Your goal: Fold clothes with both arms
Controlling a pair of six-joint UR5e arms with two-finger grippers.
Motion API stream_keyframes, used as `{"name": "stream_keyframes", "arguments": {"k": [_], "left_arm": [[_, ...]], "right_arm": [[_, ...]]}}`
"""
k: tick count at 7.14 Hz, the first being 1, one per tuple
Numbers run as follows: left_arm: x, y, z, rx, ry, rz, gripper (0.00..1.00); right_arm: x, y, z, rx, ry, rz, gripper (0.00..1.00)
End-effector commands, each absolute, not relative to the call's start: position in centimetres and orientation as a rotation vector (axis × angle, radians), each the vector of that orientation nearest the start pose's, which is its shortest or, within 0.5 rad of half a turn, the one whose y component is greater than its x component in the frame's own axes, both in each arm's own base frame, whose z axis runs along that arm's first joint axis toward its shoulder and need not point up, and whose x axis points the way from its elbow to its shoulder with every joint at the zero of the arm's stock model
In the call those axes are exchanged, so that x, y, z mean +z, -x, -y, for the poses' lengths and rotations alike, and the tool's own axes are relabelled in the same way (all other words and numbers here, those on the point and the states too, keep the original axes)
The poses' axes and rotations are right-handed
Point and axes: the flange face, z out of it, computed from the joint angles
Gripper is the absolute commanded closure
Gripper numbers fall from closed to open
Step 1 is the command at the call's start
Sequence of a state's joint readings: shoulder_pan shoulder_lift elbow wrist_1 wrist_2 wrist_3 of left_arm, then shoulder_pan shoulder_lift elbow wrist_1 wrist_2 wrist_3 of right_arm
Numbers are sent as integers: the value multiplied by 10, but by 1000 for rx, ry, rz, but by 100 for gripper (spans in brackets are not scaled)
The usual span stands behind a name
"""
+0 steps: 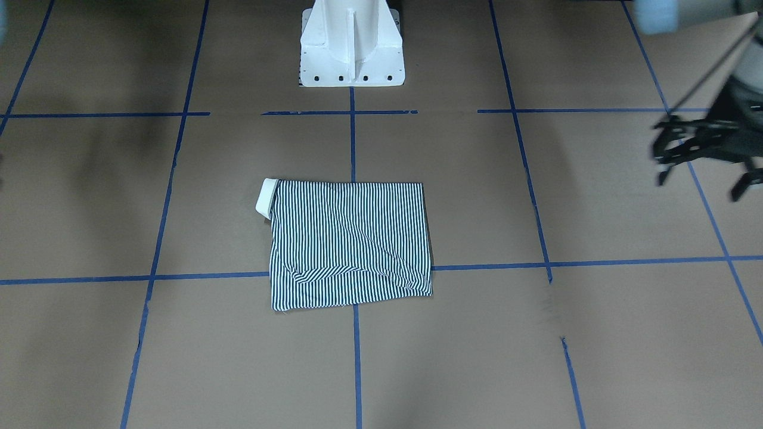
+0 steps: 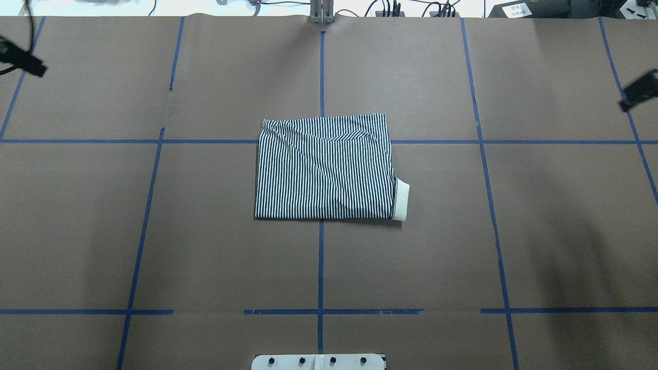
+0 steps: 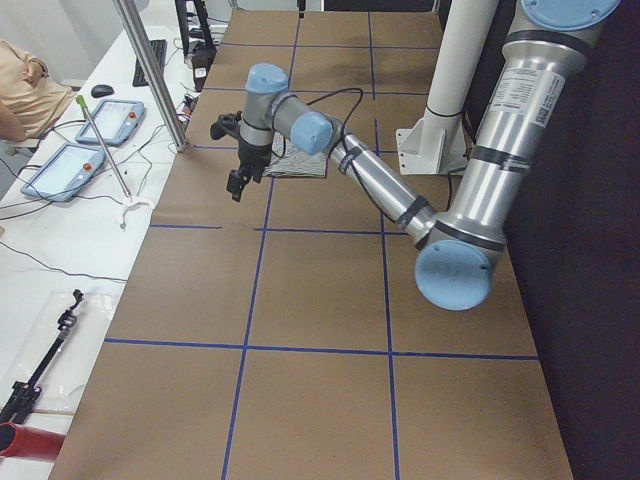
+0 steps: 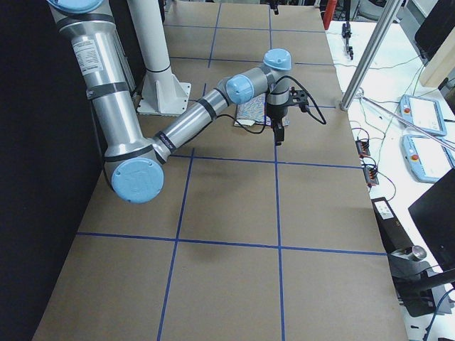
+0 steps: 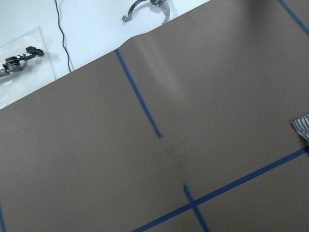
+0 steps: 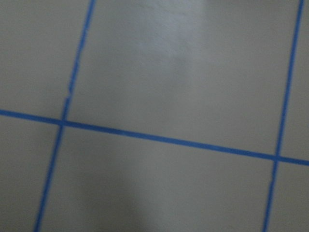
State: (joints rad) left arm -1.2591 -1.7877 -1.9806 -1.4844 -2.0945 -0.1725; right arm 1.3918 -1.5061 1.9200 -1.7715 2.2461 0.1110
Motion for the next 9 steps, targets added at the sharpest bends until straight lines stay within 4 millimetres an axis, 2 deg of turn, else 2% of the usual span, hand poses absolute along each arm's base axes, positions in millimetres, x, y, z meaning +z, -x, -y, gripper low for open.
{"name": "stream_keyframes", "arguments": {"k": [1, 3, 5, 6, 7, 8, 9], "left_arm": [[411, -49, 519, 216, -335, -633, 0], [413, -50, 521, 217, -330, -632, 0], [422, -50, 521, 210, -312, -630, 0], [434, -44, 523, 194, -288, -627, 0], [470, -29, 524, 154, -216, -659, 0], [517, -1, 511, 124, -160, -718, 0], [567, 33, 494, 137, -145, -747, 0]], "right_arm": [[569, -54, 455, -130, -82, 727, 0], [579, -54, 455, -125, -64, 724, 0], [599, -54, 451, -110, -25, 723, 0], [619, -54, 450, -90, 18, 726, 0], [655, -53, 447, -68, 83, 735, 0], [683, -54, 444, -54, 115, 737, 0], [692, -54, 444, -57, 107, 737, 0]]}}
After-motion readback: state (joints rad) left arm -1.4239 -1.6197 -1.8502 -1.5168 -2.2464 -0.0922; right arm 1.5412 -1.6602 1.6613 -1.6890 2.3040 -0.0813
